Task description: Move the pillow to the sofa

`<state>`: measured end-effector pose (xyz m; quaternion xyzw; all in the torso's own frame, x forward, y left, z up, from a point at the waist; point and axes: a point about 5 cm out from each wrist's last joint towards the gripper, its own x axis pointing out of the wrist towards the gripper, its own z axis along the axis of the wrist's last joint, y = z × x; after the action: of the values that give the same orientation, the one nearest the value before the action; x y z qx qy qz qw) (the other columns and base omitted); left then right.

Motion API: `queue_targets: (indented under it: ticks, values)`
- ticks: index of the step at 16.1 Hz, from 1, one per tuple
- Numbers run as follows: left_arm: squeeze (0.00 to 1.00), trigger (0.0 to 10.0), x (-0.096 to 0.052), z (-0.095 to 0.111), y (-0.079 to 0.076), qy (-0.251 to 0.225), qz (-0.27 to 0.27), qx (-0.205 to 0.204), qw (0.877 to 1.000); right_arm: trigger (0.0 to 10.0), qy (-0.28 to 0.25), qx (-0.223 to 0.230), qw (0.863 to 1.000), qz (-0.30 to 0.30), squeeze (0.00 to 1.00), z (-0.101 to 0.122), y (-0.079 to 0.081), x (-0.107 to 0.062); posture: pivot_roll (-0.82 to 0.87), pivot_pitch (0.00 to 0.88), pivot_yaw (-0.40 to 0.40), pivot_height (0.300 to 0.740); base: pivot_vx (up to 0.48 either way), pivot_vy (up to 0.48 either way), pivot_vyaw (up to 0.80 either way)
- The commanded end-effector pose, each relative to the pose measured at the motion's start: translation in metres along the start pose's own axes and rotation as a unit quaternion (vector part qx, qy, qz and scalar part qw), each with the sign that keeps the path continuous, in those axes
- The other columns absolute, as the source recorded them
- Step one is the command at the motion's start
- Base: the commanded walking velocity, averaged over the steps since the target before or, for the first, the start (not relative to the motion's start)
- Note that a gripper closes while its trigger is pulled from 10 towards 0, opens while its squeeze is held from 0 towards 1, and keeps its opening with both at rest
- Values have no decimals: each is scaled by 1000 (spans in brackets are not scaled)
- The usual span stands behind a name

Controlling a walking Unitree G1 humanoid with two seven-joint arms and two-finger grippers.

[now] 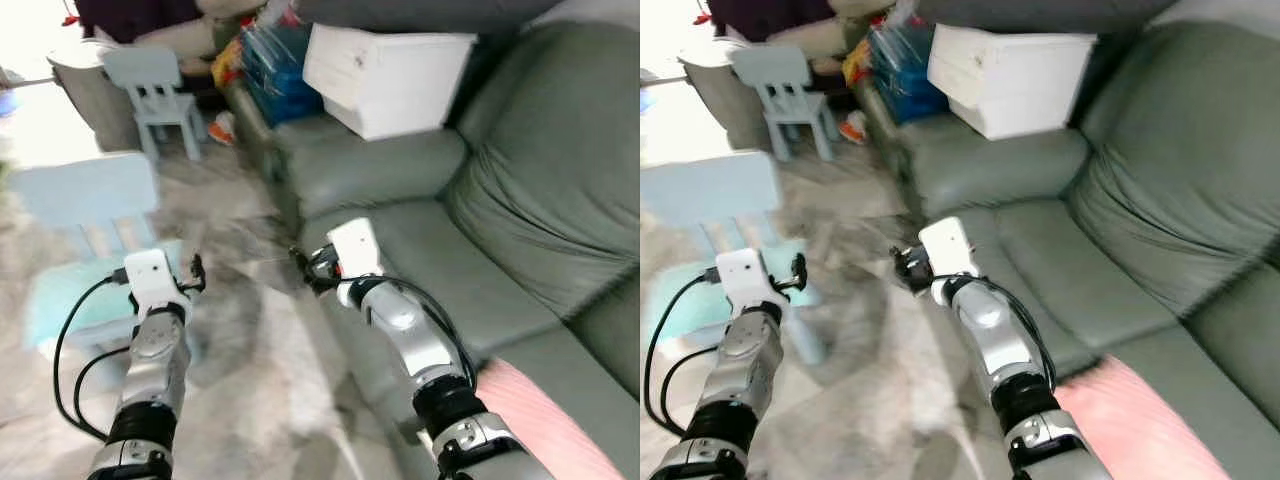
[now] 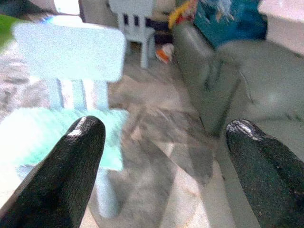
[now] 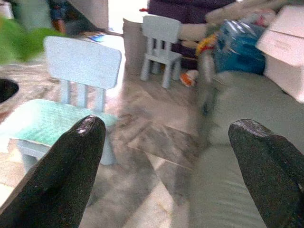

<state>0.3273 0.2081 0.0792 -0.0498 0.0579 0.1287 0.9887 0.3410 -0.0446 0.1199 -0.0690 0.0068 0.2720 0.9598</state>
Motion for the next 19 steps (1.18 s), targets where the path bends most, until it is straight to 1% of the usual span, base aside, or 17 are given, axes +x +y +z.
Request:
queue_targets:
  ticks: [1, 9, 11, 17, 19]
  values:
    - [0, 10000, -1, -1, -5, 5, -9, -1, 1000, 10000, 7, 2, 1000, -10, 0, -3, -8, -3, -111, 0, 17, 740, 0, 480, 0]
    - [0, 10000, 0, -1, -7, 5, -11, 4, 1000, 10000, 6, 2, 1000, -13, 0, -2, -8, -3, -114, 0, 21, 740, 0, 480, 0]
    - [0, 10000, 1, 2, -9, -5, -13, 10, 1000, 10000, 5, 3, 1000, -14, 0, -2, -8, -2, -115, 0, 23, 740, 0, 0, 0]
    - [0, 10000, 1, 2, -8, -8, -1, 20, 1000, 10000, 3, -2, 1000, -10, 0, -1, -7, -1, -114, 0, 25, 740, 0, 0, 0]
    - [0, 10000, 2, 4, -8, -10, 2, 19, 1000, 10000, 0, -7, 1000, -5, 0, 0, -5, -1, -115, 0, 27, 740, 0, 0, 800]
